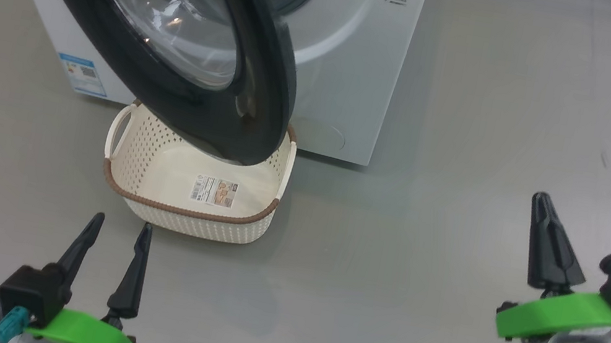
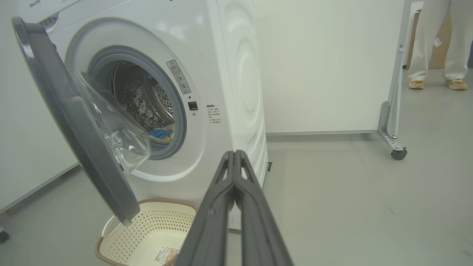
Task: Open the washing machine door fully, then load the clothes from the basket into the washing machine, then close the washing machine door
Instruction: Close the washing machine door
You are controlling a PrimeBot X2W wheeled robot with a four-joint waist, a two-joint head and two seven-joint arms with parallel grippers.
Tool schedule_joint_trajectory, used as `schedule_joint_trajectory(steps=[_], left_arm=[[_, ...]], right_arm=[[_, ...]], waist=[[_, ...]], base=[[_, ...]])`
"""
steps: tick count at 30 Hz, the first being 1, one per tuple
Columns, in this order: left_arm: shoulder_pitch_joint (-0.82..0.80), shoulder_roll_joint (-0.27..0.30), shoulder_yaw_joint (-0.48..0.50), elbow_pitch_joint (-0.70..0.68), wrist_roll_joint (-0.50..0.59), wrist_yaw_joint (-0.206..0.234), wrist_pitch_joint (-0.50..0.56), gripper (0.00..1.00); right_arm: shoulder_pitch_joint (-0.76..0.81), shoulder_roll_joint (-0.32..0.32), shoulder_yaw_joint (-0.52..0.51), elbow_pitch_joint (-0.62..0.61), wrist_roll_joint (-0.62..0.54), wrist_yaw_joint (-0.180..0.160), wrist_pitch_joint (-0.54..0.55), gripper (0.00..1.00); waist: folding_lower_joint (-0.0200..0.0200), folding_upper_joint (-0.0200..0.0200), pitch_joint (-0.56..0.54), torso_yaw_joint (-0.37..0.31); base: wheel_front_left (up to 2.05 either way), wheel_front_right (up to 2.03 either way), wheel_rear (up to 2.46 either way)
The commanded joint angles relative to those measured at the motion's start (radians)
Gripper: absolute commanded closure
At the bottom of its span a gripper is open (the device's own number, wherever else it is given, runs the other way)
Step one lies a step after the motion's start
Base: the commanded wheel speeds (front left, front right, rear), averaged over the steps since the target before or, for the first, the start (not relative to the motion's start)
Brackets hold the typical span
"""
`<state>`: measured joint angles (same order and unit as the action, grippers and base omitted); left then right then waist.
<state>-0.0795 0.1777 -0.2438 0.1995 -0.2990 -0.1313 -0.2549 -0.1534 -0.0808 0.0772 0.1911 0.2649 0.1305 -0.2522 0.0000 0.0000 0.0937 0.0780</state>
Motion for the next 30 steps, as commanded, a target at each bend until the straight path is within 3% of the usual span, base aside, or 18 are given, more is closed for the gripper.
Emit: schedule_joint_trajectory(steps=[1, 12, 30], left_arm=[[-0.049, 0.01, 0.03, -0.026, 0.008, 0.001, -0.007, 0.0], [-0.121, -0.034, 0.01, -0.026, 0.006, 0.001, -0.007, 0.0], [-0.169, -0.079, -0.009, -0.017, -0.004, 0.001, -0.007, 0.0]], right_arm=[[-0.061, -0.001, 0.011, -0.028, -0.008, 0.0, -0.01, 1.0], [-0.336, -0.083, -0.01, 0.024, -0.012, 0.0, -0.01, 1.0], [-0.632, -0.187, 0.288, -0.102, 0.01, 0.0, -0.01, 1.0]], waist=[[0.0, 0.0, 0.016, 0.017], [0.0, 0.0, 0.113, 0.116], [0.0, 0.0, 0.191, 0.233]], base=[[0.0, 0.0, 0.0], [0.0, 0.0, 0.0], [0.0, 0.0, 0.0]])
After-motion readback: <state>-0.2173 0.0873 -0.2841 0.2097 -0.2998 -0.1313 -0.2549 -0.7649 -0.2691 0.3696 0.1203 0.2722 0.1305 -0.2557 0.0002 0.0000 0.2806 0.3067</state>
